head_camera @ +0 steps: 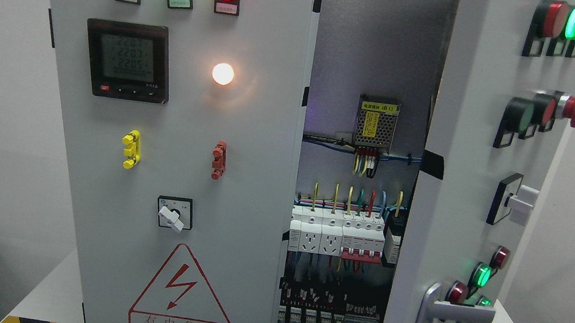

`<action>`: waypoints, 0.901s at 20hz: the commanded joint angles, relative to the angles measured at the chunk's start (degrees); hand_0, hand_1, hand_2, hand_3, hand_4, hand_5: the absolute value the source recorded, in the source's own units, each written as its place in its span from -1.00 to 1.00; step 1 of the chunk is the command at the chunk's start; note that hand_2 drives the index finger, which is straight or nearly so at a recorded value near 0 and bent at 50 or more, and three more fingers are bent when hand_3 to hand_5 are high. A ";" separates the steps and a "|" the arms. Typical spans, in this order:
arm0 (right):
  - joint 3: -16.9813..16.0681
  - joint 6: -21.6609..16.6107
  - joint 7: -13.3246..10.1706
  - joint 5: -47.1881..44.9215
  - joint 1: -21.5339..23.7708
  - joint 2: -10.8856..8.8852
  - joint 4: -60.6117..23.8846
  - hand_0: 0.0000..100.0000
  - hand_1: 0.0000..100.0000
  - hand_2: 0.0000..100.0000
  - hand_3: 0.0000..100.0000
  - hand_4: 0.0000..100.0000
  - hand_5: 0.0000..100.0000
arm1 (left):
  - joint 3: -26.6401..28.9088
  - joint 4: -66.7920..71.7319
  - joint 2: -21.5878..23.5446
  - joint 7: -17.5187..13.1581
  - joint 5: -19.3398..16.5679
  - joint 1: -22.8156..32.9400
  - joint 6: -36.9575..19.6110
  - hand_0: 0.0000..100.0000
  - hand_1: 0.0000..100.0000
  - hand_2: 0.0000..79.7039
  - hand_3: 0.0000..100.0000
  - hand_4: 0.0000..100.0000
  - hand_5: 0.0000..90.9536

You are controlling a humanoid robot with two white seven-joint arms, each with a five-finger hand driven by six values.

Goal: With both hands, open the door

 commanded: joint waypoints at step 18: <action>0.03 -0.01 0.00 0.00 0.00 0.00 0.00 -0.76 -0.22 -1.00 -1.00 -1.00 -1.00 | -1.59 -1.64 -0.80 -0.15 0.09 0.44 0.01 -0.76 -0.22 -1.00 -1.00 -1.00 -1.00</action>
